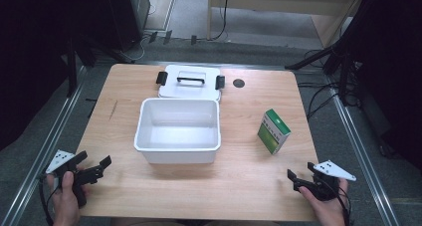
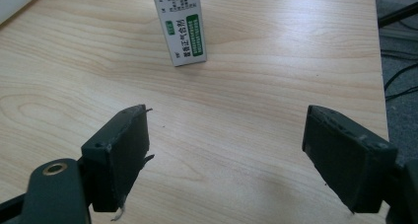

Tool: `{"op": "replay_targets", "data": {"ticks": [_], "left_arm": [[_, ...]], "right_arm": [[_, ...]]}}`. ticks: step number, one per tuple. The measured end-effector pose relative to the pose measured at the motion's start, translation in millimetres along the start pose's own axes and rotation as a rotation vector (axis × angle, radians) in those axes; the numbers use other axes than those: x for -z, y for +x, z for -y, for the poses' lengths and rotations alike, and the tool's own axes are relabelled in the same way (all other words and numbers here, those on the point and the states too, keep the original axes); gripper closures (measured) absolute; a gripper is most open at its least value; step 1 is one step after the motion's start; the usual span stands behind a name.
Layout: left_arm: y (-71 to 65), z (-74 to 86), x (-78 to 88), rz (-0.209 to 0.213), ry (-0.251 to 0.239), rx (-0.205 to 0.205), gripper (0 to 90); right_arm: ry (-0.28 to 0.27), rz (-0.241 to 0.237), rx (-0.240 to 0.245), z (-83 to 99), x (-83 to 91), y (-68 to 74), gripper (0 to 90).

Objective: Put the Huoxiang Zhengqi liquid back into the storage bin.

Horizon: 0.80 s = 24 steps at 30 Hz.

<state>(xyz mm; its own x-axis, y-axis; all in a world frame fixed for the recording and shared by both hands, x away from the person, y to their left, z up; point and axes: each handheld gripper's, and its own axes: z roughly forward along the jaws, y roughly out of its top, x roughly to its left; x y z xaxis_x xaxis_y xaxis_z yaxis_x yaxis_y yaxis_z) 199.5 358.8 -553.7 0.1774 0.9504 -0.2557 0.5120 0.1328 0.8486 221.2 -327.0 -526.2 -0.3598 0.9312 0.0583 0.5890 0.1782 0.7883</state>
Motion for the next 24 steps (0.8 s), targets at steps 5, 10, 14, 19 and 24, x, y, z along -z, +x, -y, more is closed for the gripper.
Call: {"op": "replay_targets", "data": {"ticks": [5, 10, 14, 19, 24], "left_arm": [[-0.2, 0.0, -0.3, 0.002, 0.003, 0.002, 0.0], [-0.1, 0.2, -0.2, 0.002, 0.002, 0.004, 0.0], [-0.5, 0.1, -0.3, 0.002, 0.007, 0.001, 0.0], [-0.3, 0.1, -0.2, 0.002, 0.007, 0.003, 0.0], [-0.2, 0.2, -0.4, 0.003, 0.006, 0.003, 0.0]], "right_arm": [[0.068, -0.017, 0.044, -18.6, 4.2, 3.5, 18.5], [0.206, 0.001, 0.119, -39.3, 2.3, 10.5, 18.5], [0.307, 0.003, 0.163, -52.3, -1.1, 15.5, 18.5], [0.395, -0.001, 0.189, -65.7, -3.9, 17.3, 18.5], [0.49, -0.034, 0.171, -78.8, -6.3, 19.4, 18.3]]}}
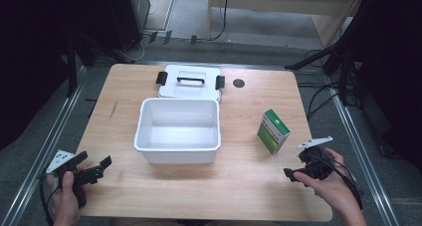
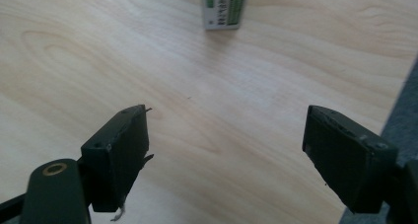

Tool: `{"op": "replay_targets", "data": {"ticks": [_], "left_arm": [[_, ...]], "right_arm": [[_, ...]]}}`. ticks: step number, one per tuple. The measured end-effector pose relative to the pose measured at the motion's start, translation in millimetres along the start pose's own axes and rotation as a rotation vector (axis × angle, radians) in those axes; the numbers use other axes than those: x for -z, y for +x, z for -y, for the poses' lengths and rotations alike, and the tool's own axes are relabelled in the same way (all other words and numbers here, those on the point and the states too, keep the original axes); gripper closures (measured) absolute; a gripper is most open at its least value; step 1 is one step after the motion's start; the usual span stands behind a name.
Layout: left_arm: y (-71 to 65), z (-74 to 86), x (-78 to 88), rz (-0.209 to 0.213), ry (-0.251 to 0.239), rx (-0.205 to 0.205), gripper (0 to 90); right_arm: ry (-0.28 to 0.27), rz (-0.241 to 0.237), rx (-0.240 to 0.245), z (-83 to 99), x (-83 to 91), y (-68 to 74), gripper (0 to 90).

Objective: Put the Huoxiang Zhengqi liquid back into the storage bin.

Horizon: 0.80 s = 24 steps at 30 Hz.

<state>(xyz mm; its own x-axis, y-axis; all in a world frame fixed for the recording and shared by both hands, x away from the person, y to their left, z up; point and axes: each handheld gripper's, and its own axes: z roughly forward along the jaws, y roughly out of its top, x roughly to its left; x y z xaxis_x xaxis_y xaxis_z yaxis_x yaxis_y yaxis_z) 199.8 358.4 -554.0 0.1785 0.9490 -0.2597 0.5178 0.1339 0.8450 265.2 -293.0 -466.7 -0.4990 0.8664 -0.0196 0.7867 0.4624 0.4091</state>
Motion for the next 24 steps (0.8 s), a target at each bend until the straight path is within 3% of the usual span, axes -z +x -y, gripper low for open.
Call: {"op": "replay_targets", "data": {"ticks": [2, 11, 17, 24], "left_arm": [[0.0, 0.0, 0.1, 0.0, 0.001, -0.001, 0.0], [0.0, -0.1, -0.2, 0.0, 0.002, 0.0, 0.0], [0.0, -0.1, -0.3, -0.001, 0.001, 0.003, 0.0], [0.1, -0.2, -0.5, 0.0, 0.004, 0.003, 0.0]], "right_arm": [[0.052, -0.027, 0.011, -5.7, 1.1, 1.6, 17.6], [0.219, -0.017, 0.032, -36.3, 8.9, 8.9, 18.9], [0.252, 0.001, 0.044, -54.4, 11.9, 14.9, 19.6], [0.22, 0.006, 0.042, -76.6, 22.7, 21.0, 20.6]]}}
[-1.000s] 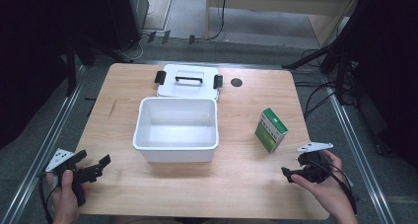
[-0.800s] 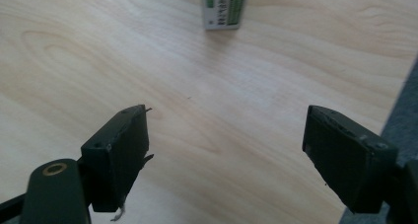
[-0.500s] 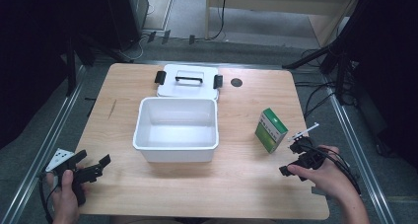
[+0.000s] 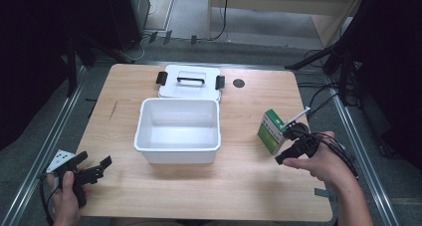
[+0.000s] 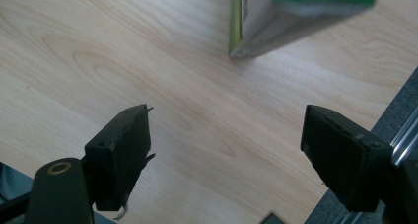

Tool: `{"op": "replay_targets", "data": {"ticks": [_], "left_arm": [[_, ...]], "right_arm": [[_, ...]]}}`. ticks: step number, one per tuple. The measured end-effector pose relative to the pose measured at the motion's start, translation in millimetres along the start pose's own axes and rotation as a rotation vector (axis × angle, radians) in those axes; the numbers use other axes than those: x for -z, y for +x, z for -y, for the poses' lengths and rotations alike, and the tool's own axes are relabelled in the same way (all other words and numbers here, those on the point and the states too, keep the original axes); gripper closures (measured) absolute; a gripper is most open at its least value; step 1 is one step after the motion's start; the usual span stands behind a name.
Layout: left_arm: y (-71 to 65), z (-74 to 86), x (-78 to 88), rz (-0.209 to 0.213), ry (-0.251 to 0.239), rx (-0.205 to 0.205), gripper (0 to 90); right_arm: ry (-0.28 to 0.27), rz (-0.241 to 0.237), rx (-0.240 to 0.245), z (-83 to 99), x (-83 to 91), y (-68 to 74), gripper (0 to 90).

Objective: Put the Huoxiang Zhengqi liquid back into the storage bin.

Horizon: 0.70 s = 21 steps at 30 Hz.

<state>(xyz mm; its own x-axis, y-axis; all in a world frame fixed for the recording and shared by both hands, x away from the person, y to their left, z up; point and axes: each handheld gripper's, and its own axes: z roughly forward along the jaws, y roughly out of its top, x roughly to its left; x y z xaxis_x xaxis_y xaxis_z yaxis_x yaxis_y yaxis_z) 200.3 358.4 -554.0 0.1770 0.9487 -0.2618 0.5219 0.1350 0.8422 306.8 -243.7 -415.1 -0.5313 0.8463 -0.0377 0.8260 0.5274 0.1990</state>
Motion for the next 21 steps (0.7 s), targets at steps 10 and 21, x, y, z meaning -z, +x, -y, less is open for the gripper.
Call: {"op": "replay_targets", "data": {"ticks": [10, 21], "left_arm": [[0.2, 0.0, -0.3, 0.002, 0.0, 0.005, 0.0], [0.5, -0.1, -0.3, 0.001, 0.001, 0.007, 0.0]], "right_arm": [[0.028, 0.032, -0.004, -25.8, 9.3, -3.0, 26.3], [0.044, 0.055, 0.004, -49.2, 1.9, -8.0, 30.9]]}}
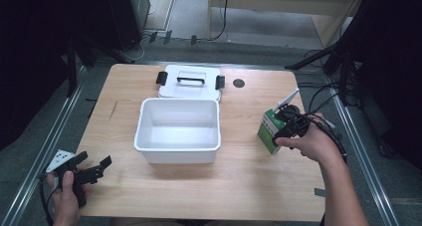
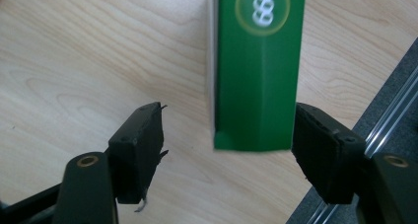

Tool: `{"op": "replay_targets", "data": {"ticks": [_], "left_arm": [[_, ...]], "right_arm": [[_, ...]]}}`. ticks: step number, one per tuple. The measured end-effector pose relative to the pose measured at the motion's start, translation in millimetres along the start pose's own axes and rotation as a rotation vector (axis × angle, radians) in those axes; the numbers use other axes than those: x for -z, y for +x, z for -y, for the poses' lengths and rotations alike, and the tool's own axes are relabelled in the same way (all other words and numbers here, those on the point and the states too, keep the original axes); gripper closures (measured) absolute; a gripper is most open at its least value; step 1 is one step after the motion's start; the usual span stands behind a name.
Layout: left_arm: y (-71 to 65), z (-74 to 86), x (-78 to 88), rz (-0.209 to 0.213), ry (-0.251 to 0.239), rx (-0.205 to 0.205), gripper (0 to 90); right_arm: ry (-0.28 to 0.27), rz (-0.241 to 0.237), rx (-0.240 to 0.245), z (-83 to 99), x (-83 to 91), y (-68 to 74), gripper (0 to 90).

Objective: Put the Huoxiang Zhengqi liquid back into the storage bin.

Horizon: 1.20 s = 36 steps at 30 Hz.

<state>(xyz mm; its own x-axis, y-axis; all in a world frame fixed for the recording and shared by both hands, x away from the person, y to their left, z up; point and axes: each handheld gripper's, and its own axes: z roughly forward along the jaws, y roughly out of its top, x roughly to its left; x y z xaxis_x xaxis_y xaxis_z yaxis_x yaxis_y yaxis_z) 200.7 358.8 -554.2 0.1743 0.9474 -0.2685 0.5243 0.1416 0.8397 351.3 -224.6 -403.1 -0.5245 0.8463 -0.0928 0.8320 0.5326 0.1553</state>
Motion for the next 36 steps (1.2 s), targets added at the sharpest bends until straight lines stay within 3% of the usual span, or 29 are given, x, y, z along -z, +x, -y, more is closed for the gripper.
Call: {"op": "replay_targets", "data": {"ticks": [5, 14, 19, 22, 29, 33, 36], "left_arm": [[0.2, -0.1, 0.0, 0.001, 0.002, 0.0, 0.0], [0.3, -0.2, -0.2, 0.004, 0.004, -0.001, 0.0], [0.3, -0.3, -0.4, 0.005, 0.006, -0.001, 0.0], [0.4, -0.3, -0.4, 0.005, 0.006, 0.0, 0.0], [0.5, -0.4, -0.5, 0.007, 0.009, -0.001, 0.0], [0.5, -0.4, -0.6, 0.009, 0.009, -0.002, 0.0], [0.5, -0.4, -0.6, 0.01, 0.011, -0.002, 0.0]], "right_arm": [[-0.001, -0.025, -0.007, -11.9, -6.1, -6.4, 34.2], [-0.019, -0.025, -0.002, -24.8, -7.0, -6.9, 37.0], [-0.05, -0.014, 0.009, -33.2, -6.2, -7.1, 45.3], [-0.052, -0.028, 0.001, -36.8, -8.6, -8.0, 45.9], [-0.036, -0.034, 0.007, -42.1, -13.7, -7.1, 52.6], [-0.018, -0.032, 0.03, -44.0, -17.4, -6.2, 62.9], [-0.02, -0.031, 0.053, -43.6, -16.7, -4.4, 64.8]]}}
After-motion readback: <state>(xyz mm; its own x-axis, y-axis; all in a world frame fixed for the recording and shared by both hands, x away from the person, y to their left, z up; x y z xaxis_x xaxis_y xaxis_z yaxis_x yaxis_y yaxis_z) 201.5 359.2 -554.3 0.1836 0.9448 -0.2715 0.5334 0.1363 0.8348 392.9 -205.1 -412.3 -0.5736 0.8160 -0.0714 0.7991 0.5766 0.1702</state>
